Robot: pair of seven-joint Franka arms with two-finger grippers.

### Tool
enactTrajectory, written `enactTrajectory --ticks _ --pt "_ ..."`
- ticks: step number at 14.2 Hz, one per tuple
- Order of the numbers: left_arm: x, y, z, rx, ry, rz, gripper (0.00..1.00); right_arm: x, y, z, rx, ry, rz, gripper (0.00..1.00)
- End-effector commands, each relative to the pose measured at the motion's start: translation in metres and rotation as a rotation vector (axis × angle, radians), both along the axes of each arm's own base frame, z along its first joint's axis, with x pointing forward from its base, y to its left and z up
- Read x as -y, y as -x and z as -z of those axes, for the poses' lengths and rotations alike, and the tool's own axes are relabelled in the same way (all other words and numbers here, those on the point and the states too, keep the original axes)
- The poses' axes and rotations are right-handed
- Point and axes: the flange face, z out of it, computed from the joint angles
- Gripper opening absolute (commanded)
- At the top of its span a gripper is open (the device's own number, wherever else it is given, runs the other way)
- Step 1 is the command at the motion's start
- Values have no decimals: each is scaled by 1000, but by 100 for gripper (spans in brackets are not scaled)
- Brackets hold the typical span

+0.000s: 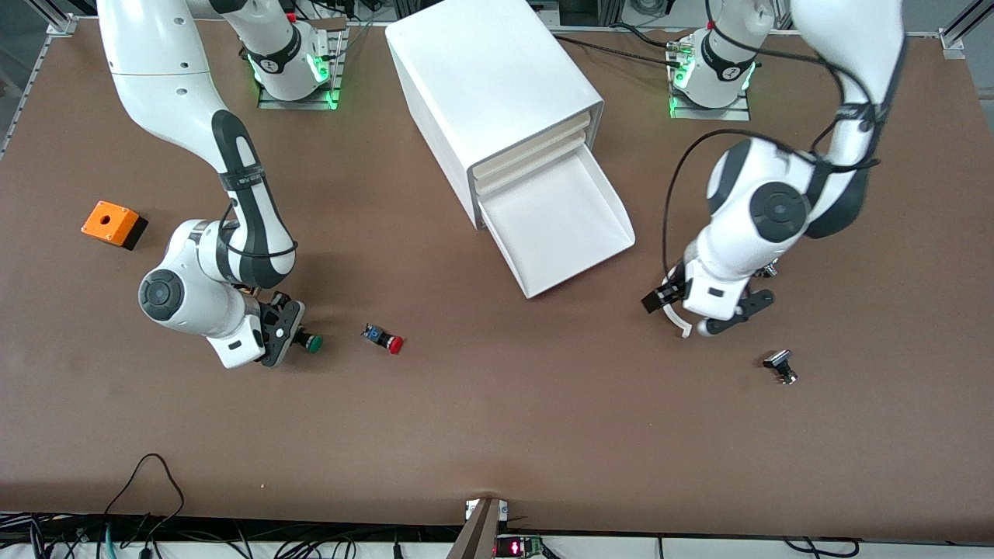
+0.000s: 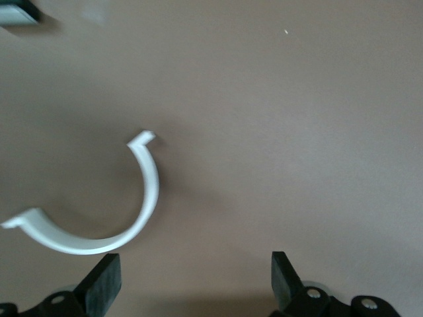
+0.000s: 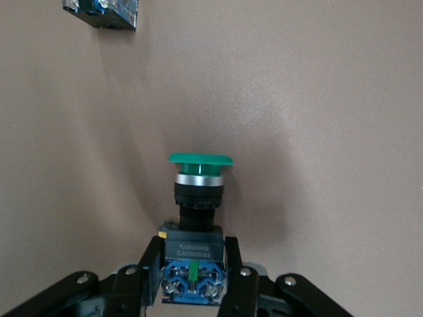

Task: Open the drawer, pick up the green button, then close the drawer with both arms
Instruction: 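Set the green button beside the red button while the left gripper reaches the drawer, then push the open drawer shut into the cabinet with the left gripper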

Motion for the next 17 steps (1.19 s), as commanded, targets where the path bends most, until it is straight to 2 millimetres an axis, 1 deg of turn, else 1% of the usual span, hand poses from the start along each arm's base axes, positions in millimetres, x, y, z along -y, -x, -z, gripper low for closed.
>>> enactTrajectory --ticks 1,2,4,5,6,7,8,9,10,11,13,14,15,16,17 --pt "26 6 39 28 11 -52 100 -5 1 6 9 -57 29 77" --pt "37 8 49 35 19 -57 100 -6 1 3 4 -72 46 100" --pt "56 16 68 24 23 -53 100 -11 -4 -22 12 -94 90 100" --pt "61 20 79 10 21 -62 100 -19 -5 -32 -11 -109 103 100" --pt "73 27 91 -8 16 -65 100 -22 -9 -40 -23 -115 118 100" --pt "83 34 98 -20 12 -67 100 -24 -12 -46 -23 -119 134 100" --pt "93 42 101 -30 11 -77 100 -27 -14 -53 -21 -123 150 100" --pt "98 49 103 -42 10 -91 100 -28 -14 -62 -23 -128 176 100" --pt "108 57 103 -54 15 -86 100 -31 -14 -74 -35 -135 200 100" --pt "113 67 106 -75 24 -89 100 -37 -16 -83 -61 -144 199 100" --pt "137 97 112 -141 58 -80 100 -56 -22 -116 -93 -161 196 100" --pt "142 108 113 -157 59 -65 100 -63 -25 -127 -107 -162 249 100" --pt "153 124 113 -173 60 -38 100 -77 -24 -135 -121 -169 301 100" --pt "160 141 111 -187 60 -15 100 -92 -20 -149 -131 -184 338 100" --pt "165 154 108 -198 60 6 100 -105 -16 -159 -140 -194 379 100"
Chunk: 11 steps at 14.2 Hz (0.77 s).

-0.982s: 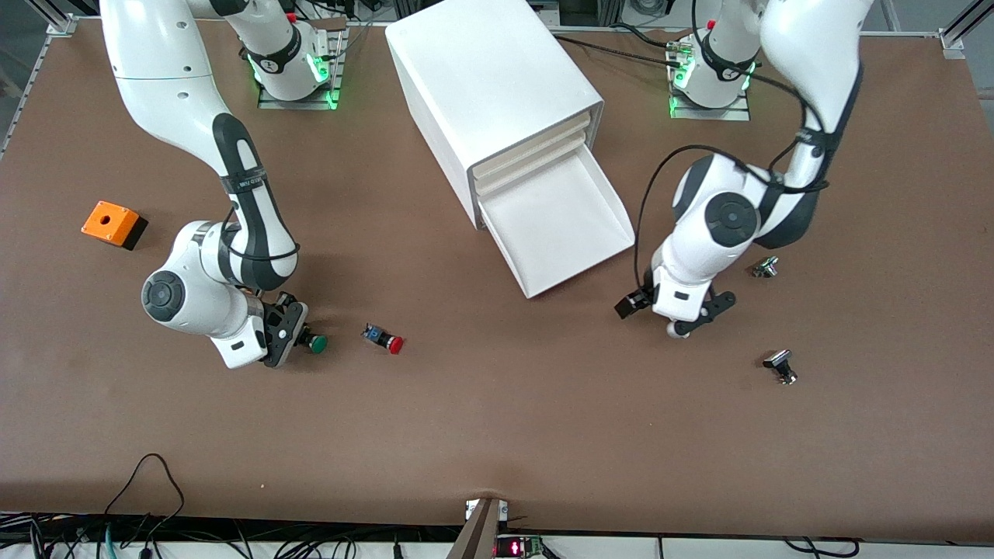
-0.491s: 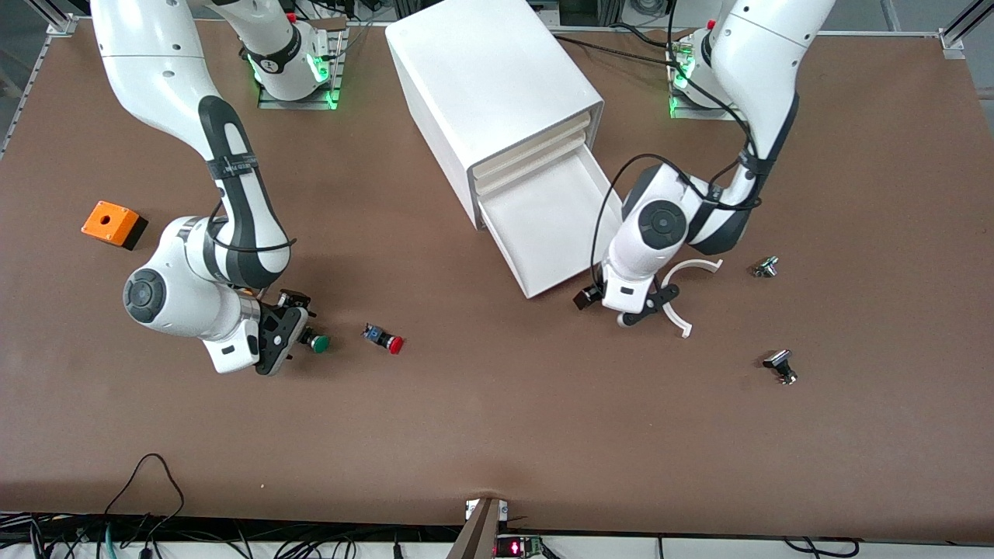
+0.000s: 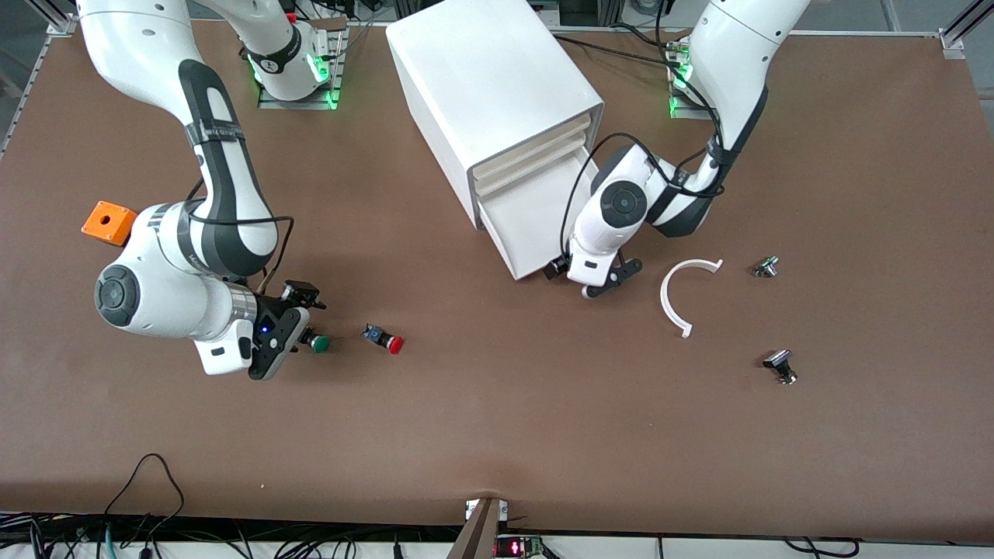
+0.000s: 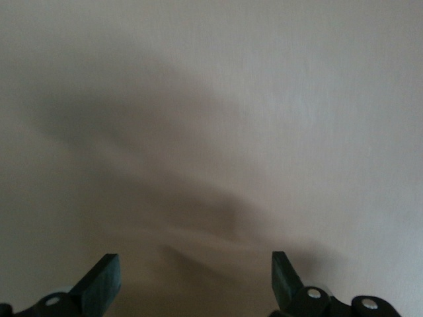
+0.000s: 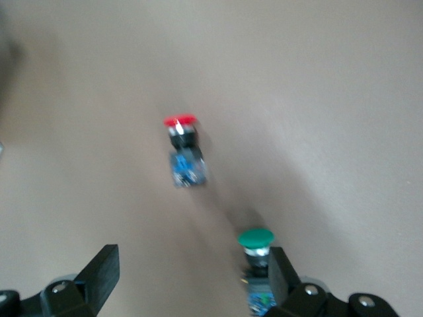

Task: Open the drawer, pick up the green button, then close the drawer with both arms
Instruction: 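Push the open drawer shut into the cabinet with the left gripper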

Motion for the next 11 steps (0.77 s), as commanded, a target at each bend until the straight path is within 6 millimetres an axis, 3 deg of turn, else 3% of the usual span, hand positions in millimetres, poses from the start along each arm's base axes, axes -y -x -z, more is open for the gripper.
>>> enactTrajectory --ticks 1,6,9,11 --pt "22 59 -9 -81 9 40 100 -37 11 -25 -49 -34 112 100" --pt "45 109 -11 -179 -16 123 100 -52 19 -29 -112 -14 274 100" --pt "51 116 -13 -211 10 91 100 -46 30 -29 -126 69 347 100" --pt "51 116 -13 -211 11 92 100 -37 37 -18 -153 130 403 100"
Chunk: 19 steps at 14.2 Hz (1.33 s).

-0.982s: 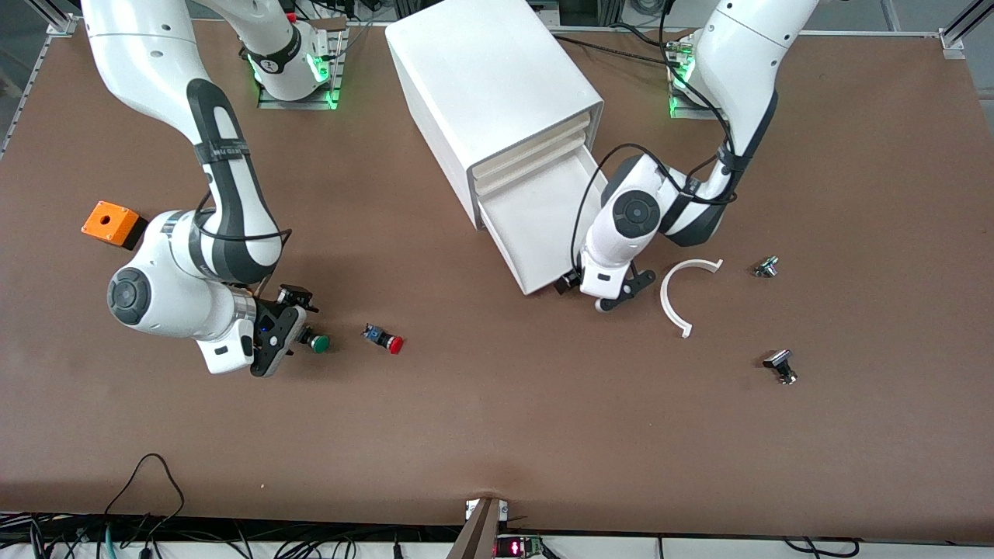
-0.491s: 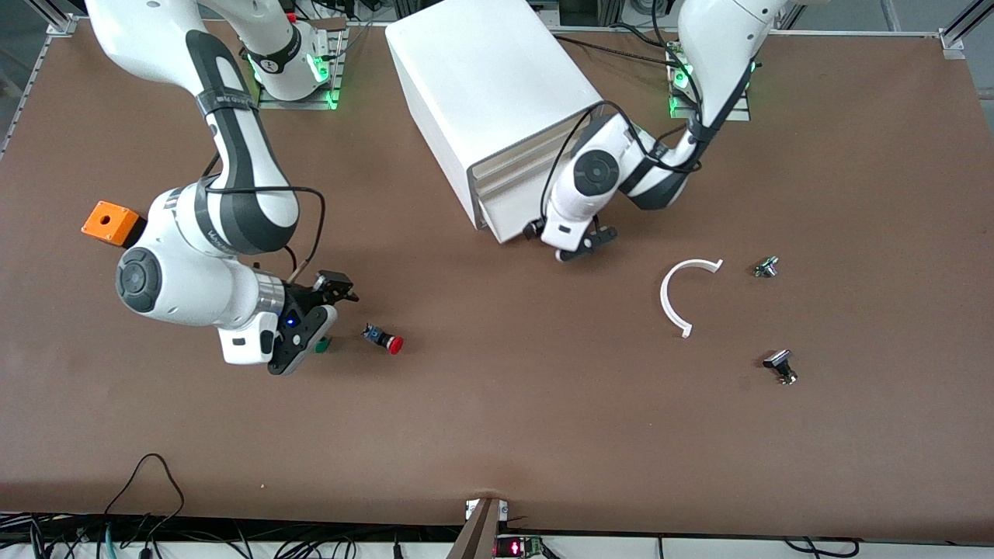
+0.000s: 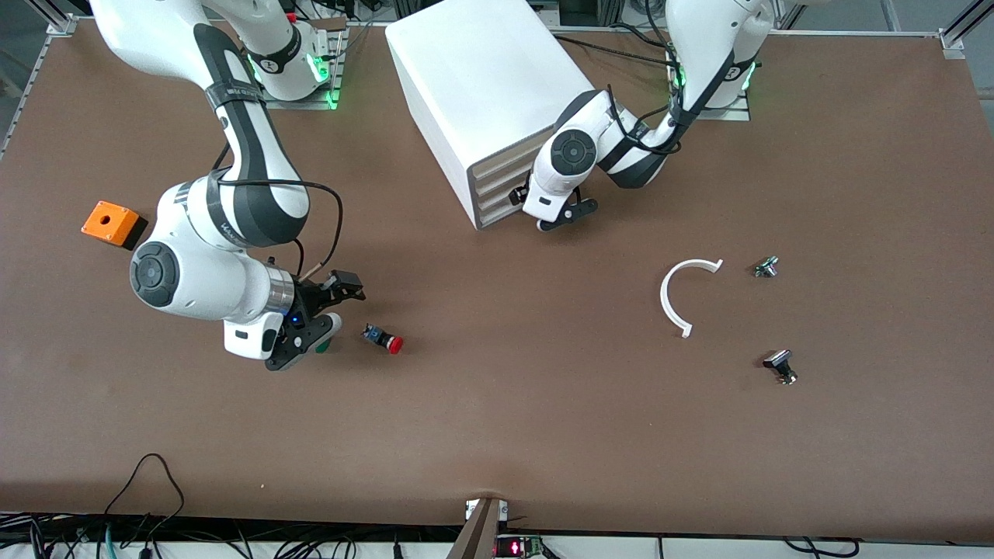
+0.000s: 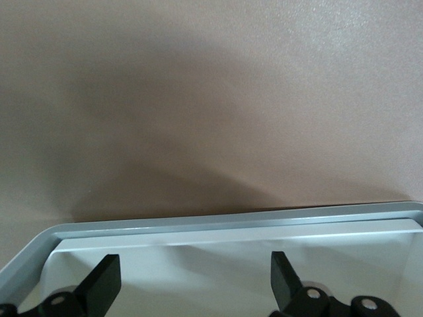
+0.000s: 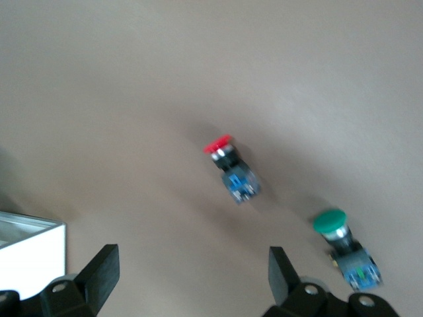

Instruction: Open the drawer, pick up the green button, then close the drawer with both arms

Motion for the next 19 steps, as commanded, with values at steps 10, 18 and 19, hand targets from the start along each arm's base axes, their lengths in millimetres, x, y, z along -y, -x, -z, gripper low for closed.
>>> enactTrajectory --ticks 10,18,19 --pt "-89 -88 -69 136 61 -92 100 48 28 -4 -44 142 324 100" --pt "-272 -180 -178 352 79 310 100 78 59 -137 18 324 237 100" --pt "-285 -185 -193 338 87 366 100 94 61 -152 35 344 249 100"
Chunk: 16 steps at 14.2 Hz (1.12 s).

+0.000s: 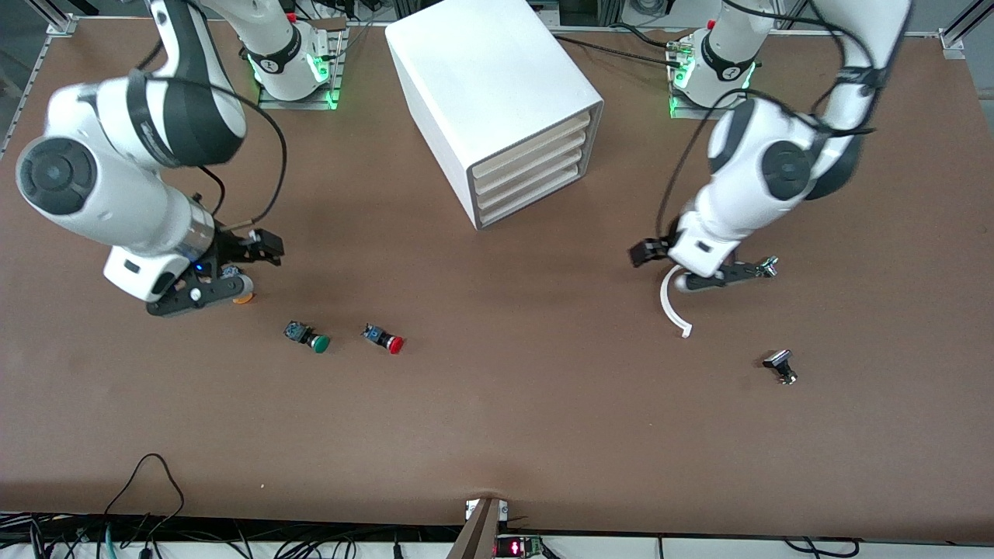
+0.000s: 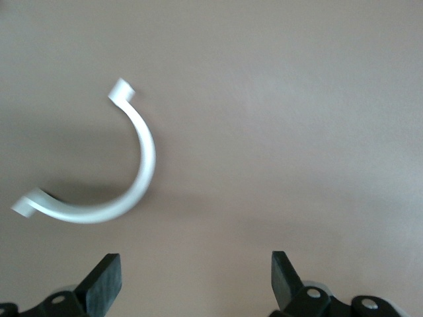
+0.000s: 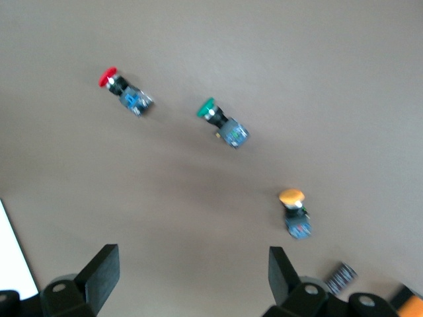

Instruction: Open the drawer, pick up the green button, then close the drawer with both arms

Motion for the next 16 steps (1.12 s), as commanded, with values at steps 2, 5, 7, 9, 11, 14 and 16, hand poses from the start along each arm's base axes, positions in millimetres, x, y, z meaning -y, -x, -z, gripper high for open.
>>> enactTrajectory --ticks 2,5,7,9,11,14,16 --pt "-46 -14 -62 -46 -32 127 100 64 3 -40 45 68 72 100" --pt "-75 -23 -120 -65 -137 142 100 109 4 -62 60 87 133 100" --pt "-82 -17 -149 -78 -198 151 100 116 19 -81 -6 96 180 100" --pt "-92 -5 -172 -81 -240 144 100 131 28 -101 12 90 207 100" --pt "-116 3 -187 -100 -228 166 100 132 35 -104 -12 73 218 100" --pt "-140 4 -194 -92 -205 160 100 142 42 -104 -34 13 325 100" --pt "-155 7 -200 -84 -176 128 100 142 43 -104 -34 12 327 100"
